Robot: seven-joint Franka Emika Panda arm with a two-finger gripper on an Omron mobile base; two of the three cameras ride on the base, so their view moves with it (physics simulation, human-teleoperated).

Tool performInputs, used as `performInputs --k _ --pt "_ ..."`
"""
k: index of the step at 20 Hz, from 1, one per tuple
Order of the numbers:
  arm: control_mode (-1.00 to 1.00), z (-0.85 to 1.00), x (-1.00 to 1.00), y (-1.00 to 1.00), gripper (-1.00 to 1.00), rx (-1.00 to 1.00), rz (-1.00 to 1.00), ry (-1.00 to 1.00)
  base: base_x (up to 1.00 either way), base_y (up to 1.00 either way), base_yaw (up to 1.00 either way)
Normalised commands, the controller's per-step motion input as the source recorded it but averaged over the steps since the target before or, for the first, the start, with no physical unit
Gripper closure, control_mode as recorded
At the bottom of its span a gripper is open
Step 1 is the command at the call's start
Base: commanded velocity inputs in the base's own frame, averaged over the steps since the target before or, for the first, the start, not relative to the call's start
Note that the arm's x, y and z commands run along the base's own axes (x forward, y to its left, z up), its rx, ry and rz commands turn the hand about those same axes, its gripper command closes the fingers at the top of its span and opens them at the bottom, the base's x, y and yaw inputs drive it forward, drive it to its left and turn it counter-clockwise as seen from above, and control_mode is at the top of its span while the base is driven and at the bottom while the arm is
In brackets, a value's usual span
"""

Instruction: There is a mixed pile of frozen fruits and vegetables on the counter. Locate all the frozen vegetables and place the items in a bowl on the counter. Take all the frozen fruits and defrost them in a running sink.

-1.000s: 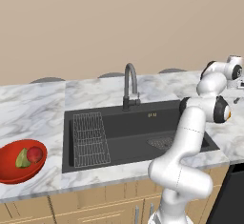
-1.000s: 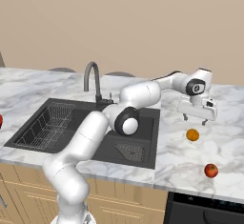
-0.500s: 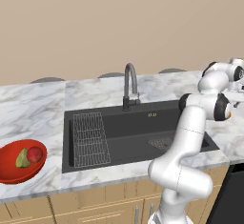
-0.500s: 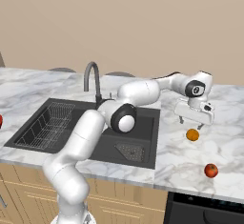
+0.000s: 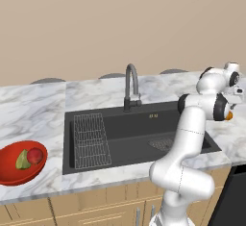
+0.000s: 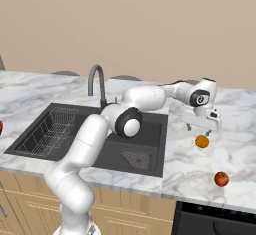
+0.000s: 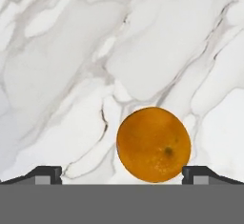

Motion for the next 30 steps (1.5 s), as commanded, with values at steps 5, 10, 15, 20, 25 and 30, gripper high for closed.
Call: performInputs --k 5,10,15,20,25,30 --pt "-1.00 -0.02 -0.12 -0.34 -1.00 0.00 0.00 0.00 0.00 0.00 0.00" --pt "-1.00 -0.02 -0.11 -0.20 -1.00 0.00 0.00 0.00 0.00 0.00 0.00" --pt "-1.00 -0.09 -0.24 0.00 -1.00 0.00 0.00 0.00 0.00 0.00 0.00" --pt "-1.00 -0.14 -0.04 0.00 -1.00 0.00 0.00 0.00 0.00 0.00 0.00" --pt "-1.00 -0.12 0.07 0.00 -1.00 0.00 0.00 -0.04 0.00 0.00 0.00" --pt "-1.00 -0.15 0.02 0.02 -1.00 0.01 0.00 -0.08 0.00 0.00 0.00"
